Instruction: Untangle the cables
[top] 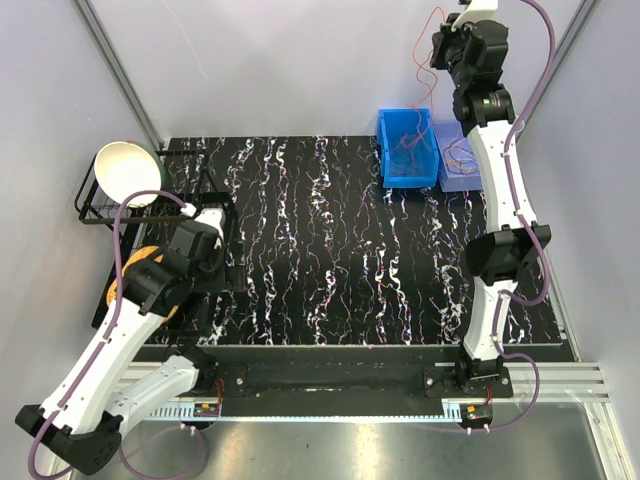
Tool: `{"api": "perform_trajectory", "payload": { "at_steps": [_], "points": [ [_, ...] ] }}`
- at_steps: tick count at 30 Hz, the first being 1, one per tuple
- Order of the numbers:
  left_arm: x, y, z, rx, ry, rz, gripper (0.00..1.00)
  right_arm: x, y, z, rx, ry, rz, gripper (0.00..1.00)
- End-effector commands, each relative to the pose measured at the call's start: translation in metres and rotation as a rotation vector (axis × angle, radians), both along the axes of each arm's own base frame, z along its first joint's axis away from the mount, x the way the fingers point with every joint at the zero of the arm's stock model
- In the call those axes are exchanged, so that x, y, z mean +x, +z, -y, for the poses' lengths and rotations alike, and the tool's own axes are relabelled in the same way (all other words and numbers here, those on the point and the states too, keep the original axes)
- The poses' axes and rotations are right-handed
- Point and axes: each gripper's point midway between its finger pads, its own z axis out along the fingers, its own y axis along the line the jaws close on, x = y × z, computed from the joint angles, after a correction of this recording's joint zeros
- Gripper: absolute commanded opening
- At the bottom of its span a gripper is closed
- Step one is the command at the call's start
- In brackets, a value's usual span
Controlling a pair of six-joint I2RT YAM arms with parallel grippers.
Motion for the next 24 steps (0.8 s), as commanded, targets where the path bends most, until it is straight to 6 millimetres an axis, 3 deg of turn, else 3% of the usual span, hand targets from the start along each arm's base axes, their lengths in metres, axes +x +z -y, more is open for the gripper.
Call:
{"api": "perform_trajectory", "payload": {
  "at_steps": [1,5,12,19,24],
  "points": [
    [0.012,0.002,0.001,-0.029,0.044,0.072,0.96,0.021,-0.025,-0.002,0.041,0.036,-0.038,0.00],
    [0.015,0.004,0.006,-0.064,0.041,0.090,0.96,0.038,-0.066,-0.004,0.055,0.037,-0.114,0.00],
    [0.019,0.012,0.014,-0.123,0.019,0.157,0.96,0.050,-0.116,-0.007,0.065,0.038,-0.212,0.00],
    [0.022,0.019,0.014,-0.165,0.025,0.238,0.96,0.053,-0.149,-0.007,0.064,0.031,-0.278,0.00],
    [0.023,0.016,0.013,-0.161,0.041,0.230,0.96,0.056,-0.160,-0.008,0.089,0.033,-0.304,0.00]
  ]
}}
